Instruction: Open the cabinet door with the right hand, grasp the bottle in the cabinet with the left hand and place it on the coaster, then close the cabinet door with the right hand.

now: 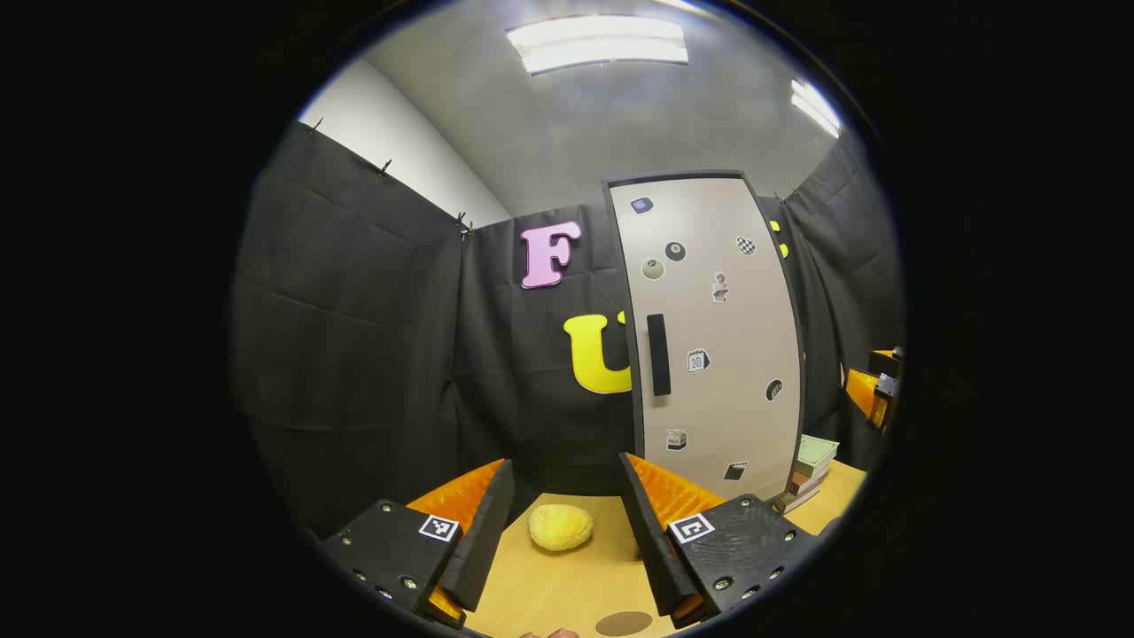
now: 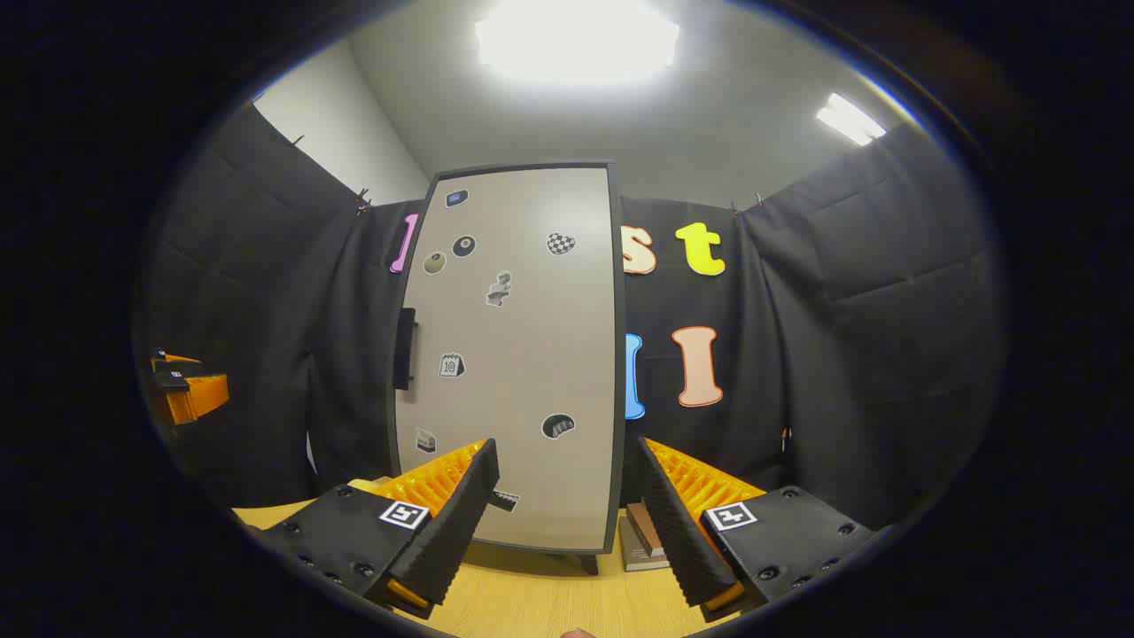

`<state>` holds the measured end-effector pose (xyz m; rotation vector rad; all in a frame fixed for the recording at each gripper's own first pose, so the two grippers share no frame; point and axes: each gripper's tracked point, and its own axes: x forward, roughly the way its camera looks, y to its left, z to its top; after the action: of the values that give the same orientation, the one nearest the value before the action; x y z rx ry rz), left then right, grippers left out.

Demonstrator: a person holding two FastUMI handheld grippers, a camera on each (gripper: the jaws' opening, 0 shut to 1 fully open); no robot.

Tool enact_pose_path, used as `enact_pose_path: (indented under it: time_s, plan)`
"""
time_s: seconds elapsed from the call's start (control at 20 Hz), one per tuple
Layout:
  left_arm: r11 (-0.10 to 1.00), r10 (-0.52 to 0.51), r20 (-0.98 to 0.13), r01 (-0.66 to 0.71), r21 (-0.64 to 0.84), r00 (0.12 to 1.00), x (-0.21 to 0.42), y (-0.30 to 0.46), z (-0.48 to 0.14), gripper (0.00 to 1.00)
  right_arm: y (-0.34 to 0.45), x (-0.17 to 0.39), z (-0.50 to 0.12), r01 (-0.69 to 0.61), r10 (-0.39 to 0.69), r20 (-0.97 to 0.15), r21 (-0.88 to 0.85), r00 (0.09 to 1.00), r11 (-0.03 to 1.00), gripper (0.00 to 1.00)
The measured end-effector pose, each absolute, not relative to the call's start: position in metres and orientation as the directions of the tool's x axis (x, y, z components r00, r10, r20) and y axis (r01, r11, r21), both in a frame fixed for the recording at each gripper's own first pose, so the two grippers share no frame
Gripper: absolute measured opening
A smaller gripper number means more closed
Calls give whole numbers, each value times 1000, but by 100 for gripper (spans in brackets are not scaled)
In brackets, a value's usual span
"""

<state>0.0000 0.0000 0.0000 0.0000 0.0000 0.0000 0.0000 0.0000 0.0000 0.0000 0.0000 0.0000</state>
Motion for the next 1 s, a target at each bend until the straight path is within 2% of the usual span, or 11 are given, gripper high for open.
enact_pose_path:
  time_s: [1.0]
  plan:
    - [1000,-4,18,4,1,1000,-2,8,3,68,12,5,4,1,-1,-7,-15,1000,1000,98]
